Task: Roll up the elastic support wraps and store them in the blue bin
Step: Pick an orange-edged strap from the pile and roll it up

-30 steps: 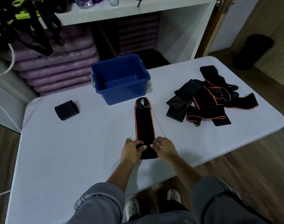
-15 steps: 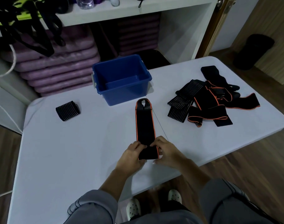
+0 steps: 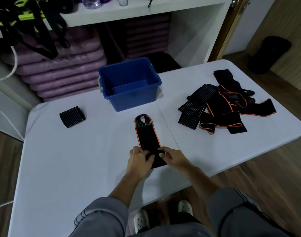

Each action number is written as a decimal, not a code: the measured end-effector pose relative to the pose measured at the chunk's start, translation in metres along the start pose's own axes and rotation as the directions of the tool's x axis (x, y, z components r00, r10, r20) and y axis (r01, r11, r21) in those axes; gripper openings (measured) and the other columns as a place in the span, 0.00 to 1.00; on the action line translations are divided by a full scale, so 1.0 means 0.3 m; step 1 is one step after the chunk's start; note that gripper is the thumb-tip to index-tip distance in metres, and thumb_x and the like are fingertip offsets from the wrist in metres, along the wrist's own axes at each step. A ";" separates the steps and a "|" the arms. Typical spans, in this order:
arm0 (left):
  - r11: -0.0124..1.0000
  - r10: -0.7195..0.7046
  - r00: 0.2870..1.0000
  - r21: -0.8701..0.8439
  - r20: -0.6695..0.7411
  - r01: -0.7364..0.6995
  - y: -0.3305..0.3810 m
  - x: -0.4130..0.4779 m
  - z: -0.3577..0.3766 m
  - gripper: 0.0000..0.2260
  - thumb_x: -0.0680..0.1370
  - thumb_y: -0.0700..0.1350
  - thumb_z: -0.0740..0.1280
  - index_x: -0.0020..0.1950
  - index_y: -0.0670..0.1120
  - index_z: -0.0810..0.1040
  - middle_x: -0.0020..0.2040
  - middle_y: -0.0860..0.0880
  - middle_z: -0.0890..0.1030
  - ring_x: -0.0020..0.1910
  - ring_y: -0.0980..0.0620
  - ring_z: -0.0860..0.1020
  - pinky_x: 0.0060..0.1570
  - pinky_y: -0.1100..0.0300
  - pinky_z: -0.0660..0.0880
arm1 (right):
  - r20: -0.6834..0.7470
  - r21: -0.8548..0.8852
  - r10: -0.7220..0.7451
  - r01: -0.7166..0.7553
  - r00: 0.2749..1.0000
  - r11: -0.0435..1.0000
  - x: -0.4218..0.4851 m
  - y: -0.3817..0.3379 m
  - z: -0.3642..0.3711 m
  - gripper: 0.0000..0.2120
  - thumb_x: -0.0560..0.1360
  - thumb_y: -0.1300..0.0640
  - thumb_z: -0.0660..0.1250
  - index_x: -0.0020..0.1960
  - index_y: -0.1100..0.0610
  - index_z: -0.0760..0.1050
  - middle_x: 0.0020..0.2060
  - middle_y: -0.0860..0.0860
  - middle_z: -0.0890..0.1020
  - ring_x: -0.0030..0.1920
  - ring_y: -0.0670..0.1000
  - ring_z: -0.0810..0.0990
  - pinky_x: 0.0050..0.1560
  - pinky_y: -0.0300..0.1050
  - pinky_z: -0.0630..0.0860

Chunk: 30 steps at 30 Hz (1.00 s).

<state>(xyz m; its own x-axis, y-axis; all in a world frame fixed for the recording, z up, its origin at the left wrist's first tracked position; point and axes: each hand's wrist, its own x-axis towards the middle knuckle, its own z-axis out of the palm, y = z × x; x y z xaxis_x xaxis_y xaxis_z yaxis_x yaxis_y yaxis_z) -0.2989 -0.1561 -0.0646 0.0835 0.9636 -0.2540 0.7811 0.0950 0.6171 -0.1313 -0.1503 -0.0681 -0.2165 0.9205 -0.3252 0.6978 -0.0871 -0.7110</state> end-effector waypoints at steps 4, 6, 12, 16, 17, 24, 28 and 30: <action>0.998 0.065 0.990 0.035 -0.124 -0.061 -0.008 -0.014 0.000 0.14 0.77 0.49 0.65 0.59 0.45 0.74 0.55 0.45 0.69 0.56 0.47 0.70 0.52 0.55 0.74 | -0.174 -0.023 -0.061 0.058 0.983 0.998 0.010 0.013 0.013 0.18 0.76 0.52 0.64 0.65 0.51 0.71 0.52 0.50 0.70 0.48 0.49 0.75 0.50 0.40 0.71; 0.977 0.204 0.965 0.100 -0.166 -0.190 -0.011 -0.023 -0.004 0.07 0.76 0.45 0.67 0.51 0.44 0.76 0.50 0.45 0.72 0.50 0.47 0.71 0.43 0.52 0.76 | -0.211 -0.062 -0.178 0.169 0.961 0.984 0.010 0.016 0.012 0.12 0.74 0.55 0.67 0.57 0.53 0.77 0.52 0.49 0.72 0.46 0.45 0.73 0.49 0.39 0.71; 0.938 0.341 0.939 0.091 -0.048 -0.336 -0.080 -0.051 -0.002 0.20 0.71 0.51 0.64 0.59 0.43 0.75 0.55 0.47 0.74 0.52 0.48 0.75 0.50 0.59 0.74 | -0.066 -0.184 -0.382 0.365 0.922 0.913 -0.010 0.042 -0.022 0.19 0.69 0.56 0.69 0.60 0.54 0.76 0.57 0.47 0.77 0.57 0.46 0.75 0.59 0.38 0.72; 0.946 0.301 0.954 0.125 0.008 -0.300 -0.088 -0.047 0.004 0.24 0.69 0.47 0.70 0.63 0.44 0.70 0.60 0.48 0.70 0.55 0.48 0.72 0.52 0.54 0.75 | 0.025 -0.279 -0.426 0.415 0.905 0.866 -0.005 0.040 -0.026 0.26 0.67 0.61 0.71 0.64 0.56 0.73 0.61 0.49 0.74 0.59 0.49 0.74 0.59 0.39 0.72; 0.952 0.288 0.958 0.114 -0.004 -0.286 -0.083 -0.044 0.003 0.23 0.69 0.47 0.70 0.63 0.44 0.71 0.59 0.48 0.71 0.55 0.48 0.73 0.51 0.55 0.75 | 0.015 -0.285 -0.432 0.418 0.902 0.863 0.000 0.036 -0.022 0.24 0.67 0.62 0.69 0.63 0.56 0.73 0.59 0.49 0.74 0.57 0.49 0.75 0.57 0.39 0.73; 0.992 0.121 0.992 -0.019 -0.031 -0.122 -0.068 -0.014 -0.021 0.17 0.77 0.50 0.56 0.61 0.43 0.73 0.52 0.42 0.78 0.51 0.45 0.72 0.51 0.51 0.72 | 0.060 -0.103 -0.190 0.195 0.980 0.975 0.042 -0.022 -0.024 0.16 0.75 0.52 0.61 0.63 0.50 0.69 0.44 0.52 0.79 0.42 0.50 0.75 0.43 0.45 0.72; 0.995 0.047 0.994 -0.083 -0.100 -0.056 -0.062 0.000 -0.021 0.15 0.79 0.47 0.60 0.65 0.45 0.72 0.56 0.42 0.71 0.54 0.43 0.72 0.55 0.50 0.73 | -0.015 -0.053 -0.165 0.164 0.986 0.985 0.059 -0.033 0.005 0.13 0.77 0.54 0.62 0.61 0.52 0.70 0.46 0.51 0.75 0.40 0.50 0.73 0.43 0.43 0.69; 0.992 0.093 0.980 -0.068 -0.177 -0.107 -0.062 -0.006 -0.026 0.13 0.78 0.44 0.63 0.62 0.44 0.73 0.55 0.44 0.70 0.50 0.44 0.75 0.51 0.52 0.74 | -0.084 -0.031 -0.188 0.186 0.979 0.982 0.060 -0.027 0.010 0.14 0.76 0.55 0.63 0.61 0.52 0.72 0.56 0.49 0.69 0.43 0.47 0.72 0.48 0.41 0.71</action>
<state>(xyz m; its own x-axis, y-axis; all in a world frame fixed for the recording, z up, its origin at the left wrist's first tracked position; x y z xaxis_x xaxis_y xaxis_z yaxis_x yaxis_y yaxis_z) -0.3185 -0.1576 -0.0697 0.0451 0.9972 -0.0593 0.7236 0.0083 0.6901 -0.1429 -0.1340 -0.0701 -0.2860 0.9491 -0.1322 0.6662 0.0977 -0.7394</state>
